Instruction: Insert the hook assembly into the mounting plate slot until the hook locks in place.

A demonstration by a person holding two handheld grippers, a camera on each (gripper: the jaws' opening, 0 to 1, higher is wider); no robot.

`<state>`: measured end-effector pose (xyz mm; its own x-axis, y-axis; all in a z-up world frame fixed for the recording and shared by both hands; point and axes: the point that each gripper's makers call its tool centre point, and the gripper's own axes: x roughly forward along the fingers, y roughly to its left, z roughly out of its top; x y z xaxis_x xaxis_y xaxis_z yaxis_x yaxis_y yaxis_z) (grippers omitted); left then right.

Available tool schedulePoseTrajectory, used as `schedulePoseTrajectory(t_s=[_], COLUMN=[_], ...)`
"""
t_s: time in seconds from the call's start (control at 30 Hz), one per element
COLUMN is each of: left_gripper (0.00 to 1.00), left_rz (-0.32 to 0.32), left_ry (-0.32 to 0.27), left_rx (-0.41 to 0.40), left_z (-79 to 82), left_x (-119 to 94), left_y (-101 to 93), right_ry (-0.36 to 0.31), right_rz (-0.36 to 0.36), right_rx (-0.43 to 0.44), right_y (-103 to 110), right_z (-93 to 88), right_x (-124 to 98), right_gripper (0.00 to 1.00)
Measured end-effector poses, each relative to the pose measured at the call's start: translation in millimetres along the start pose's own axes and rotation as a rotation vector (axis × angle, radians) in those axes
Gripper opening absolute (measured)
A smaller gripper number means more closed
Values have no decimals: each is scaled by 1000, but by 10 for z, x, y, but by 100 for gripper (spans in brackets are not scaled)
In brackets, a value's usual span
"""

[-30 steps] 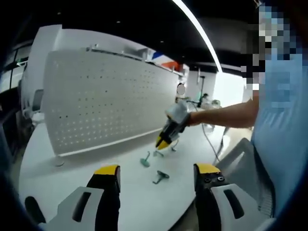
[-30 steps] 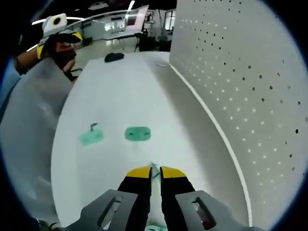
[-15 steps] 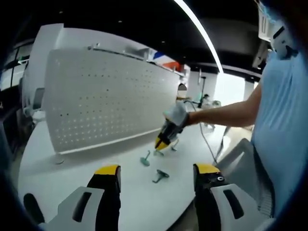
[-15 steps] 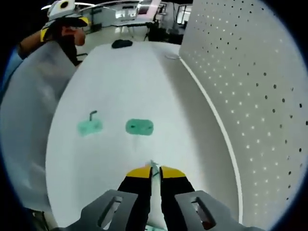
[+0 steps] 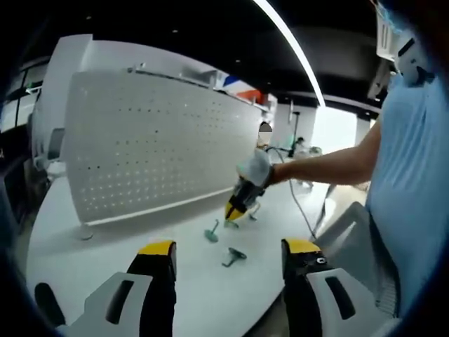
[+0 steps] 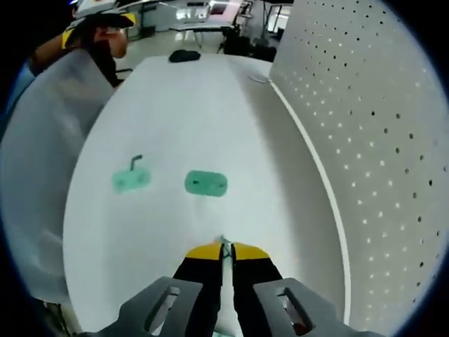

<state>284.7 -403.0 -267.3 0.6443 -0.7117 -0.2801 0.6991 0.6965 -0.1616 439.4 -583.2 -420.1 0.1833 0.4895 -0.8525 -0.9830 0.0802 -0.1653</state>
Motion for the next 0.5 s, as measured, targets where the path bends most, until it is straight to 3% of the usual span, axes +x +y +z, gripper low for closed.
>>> schedulePoseTrajectory(t_s=[0.27,0.5], left_gripper=[62,61], left_rz=[-13,-34], left_ry=[3,3], left_rx=[5,17], left_z=[15,52], left_x=[38,88], left_y=[-31,-70], right_ry=[-6,-85], right_rz=[-12,-32], right_rx=[22,128], right_y=[-1,-9], right_z=[-33,14], right_x=[-23,-125], right_gripper=[0,0])
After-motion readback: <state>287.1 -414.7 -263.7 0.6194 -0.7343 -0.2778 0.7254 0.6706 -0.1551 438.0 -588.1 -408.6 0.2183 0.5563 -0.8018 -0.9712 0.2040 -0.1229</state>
